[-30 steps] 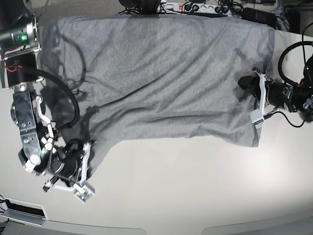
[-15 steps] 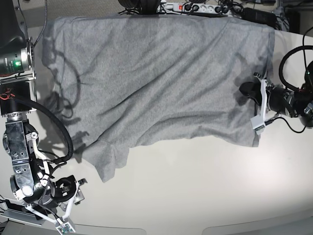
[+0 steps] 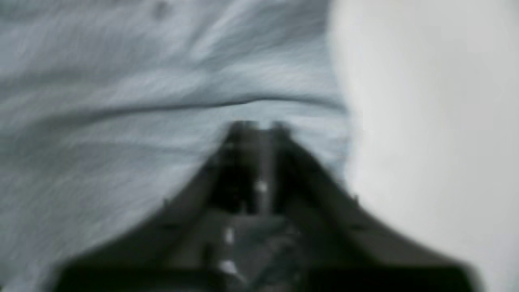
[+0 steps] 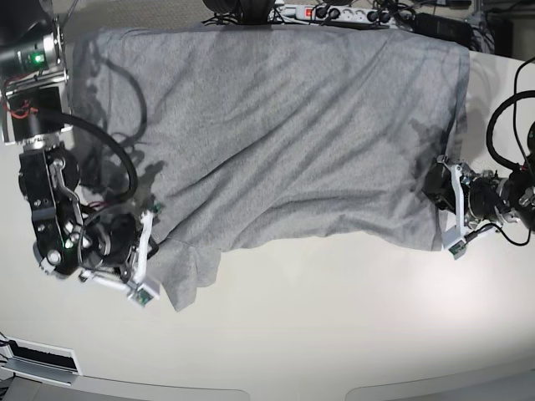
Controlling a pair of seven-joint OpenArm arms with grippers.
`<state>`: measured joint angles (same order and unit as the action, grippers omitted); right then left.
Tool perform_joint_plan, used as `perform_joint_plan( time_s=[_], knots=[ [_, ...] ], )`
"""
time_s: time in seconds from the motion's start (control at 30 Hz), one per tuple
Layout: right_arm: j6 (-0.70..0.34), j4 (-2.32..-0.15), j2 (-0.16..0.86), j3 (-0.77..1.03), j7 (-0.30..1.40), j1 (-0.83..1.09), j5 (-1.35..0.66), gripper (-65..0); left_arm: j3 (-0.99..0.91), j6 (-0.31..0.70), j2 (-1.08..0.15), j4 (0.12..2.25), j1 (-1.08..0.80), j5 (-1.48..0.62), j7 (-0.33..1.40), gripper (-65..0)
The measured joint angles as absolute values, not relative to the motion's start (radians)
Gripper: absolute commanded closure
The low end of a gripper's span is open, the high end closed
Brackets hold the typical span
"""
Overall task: Layout the t-shirt on the table in an organized manner, then fold the t-shirt properly
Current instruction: 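Grasp the shirt body with both grippers near its middle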
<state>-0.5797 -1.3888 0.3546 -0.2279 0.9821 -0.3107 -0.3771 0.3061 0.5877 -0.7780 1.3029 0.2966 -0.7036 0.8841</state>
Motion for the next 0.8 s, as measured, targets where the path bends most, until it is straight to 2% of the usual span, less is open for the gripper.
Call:
perform_joint_plan(
  time_s=[0.07, 0.17, 0.23, 0.37, 0.57, 0.8],
  knots=[
    [-0.627, -1.389, 0.354, -0.228, 0.976, -0.276, -0.417, 0.0, 0.306, 0.588, -0.773, 1.303, 0.295, -0.698, 0.879, 0.0],
    [-0.686, -1.389, 0.354, -0.228, 0.973, -0.215, -0.458, 0.0, 0.306, 0.687, -0.764, 1.303, 0.269, -0.698, 0.874, 0.0],
    [-0.693, -1.389, 0.354, -0.228, 0.945, -0.181, -0.442, 0.0, 0.306, 0.690, -0.749, 1.302, 0.241, -0.691, 0.877, 0.0],
    [-0.662, -1.388, 0.355, -0.228, 0.865, -0.140, -0.355, 0.0, 0.306, 0.693, -0.702, 1.301, 0.201, -0.553, 0.807, 0.0],
    [-0.643, -1.388, 0.355, -0.228, 0.856, -0.106, -0.339, 0.0, 0.306, 0.690, -0.648, 1.216, 0.188, -0.392, 0.696, 0.0],
    [-0.620, -1.388, 0.355, -0.228, 0.876, -0.101, -0.325, 0.0, 0.294, 0.679, -0.648, 1.026, 0.200, -0.325, 0.438, 0.0]
  ],
)
